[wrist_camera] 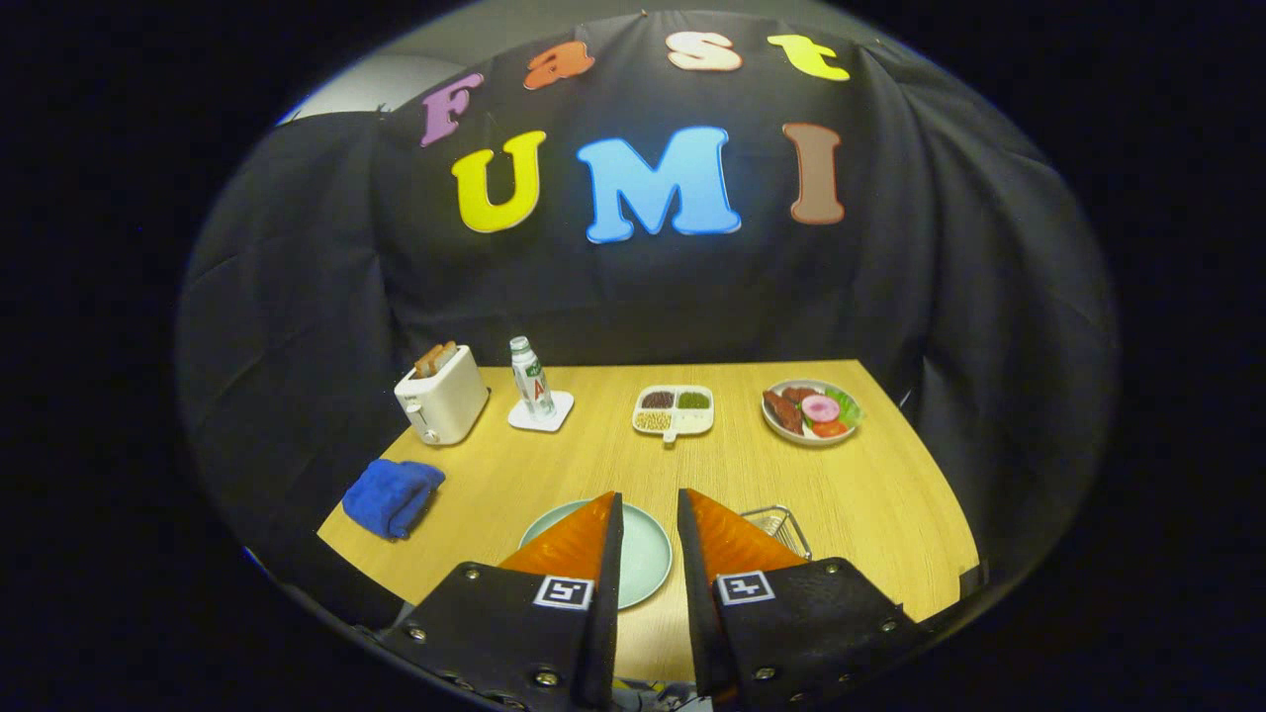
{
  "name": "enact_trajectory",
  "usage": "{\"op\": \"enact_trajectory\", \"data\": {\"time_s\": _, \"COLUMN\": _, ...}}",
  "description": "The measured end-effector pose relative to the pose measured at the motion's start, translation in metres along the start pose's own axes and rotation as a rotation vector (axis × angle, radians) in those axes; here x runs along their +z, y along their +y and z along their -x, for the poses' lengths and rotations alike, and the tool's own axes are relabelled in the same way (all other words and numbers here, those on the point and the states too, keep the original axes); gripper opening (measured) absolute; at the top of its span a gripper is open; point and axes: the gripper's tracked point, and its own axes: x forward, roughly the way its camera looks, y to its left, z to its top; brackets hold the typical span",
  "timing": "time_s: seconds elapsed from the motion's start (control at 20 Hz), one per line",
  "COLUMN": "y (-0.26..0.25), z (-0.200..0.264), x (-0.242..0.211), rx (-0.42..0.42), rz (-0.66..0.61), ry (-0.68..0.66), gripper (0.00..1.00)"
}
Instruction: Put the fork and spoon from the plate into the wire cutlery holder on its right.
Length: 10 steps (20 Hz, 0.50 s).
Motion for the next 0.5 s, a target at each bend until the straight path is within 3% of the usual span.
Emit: {"op": "enact_trajectory", "data": {"time_s": 0.5, "y": 0.051, "z": 0.035, "x": 0.012, "rx": 0.015, "rz": 0.102, "ry": -0.165, "gripper": 0.31}}
